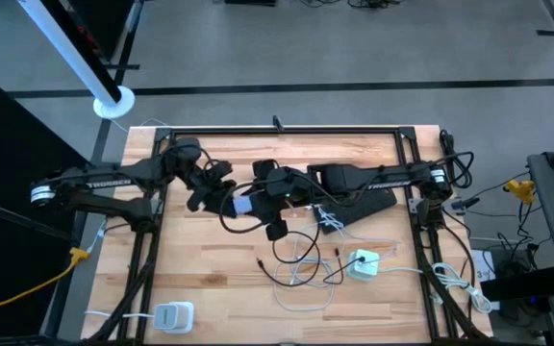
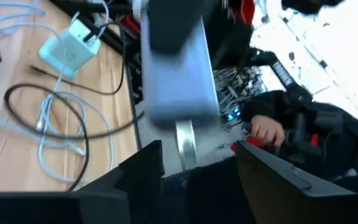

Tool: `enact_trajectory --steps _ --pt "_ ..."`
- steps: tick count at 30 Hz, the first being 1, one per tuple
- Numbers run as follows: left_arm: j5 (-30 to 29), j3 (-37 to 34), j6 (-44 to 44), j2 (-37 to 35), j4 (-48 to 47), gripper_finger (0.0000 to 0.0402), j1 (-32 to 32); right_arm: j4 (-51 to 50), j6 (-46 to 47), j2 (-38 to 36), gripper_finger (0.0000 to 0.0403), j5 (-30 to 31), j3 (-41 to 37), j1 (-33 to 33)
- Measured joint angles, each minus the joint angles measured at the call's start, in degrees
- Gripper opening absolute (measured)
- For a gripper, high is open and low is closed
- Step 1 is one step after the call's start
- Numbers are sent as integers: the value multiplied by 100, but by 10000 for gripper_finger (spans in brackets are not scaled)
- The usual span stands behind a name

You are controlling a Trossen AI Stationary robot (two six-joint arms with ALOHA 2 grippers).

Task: Plug in charger cables
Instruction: Insert the purple charger adapter into the left white outlet extension

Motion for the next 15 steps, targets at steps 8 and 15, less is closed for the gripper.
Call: enact_trajectory --steps 8,15 --pt "-593 0 631 -1146 -1906 163 -58 -133 496 -6 191 123 333 16" --pt "-1384 0 686 -2110 -2825 111 -768 -158 1341 -10 191 269 640 51"
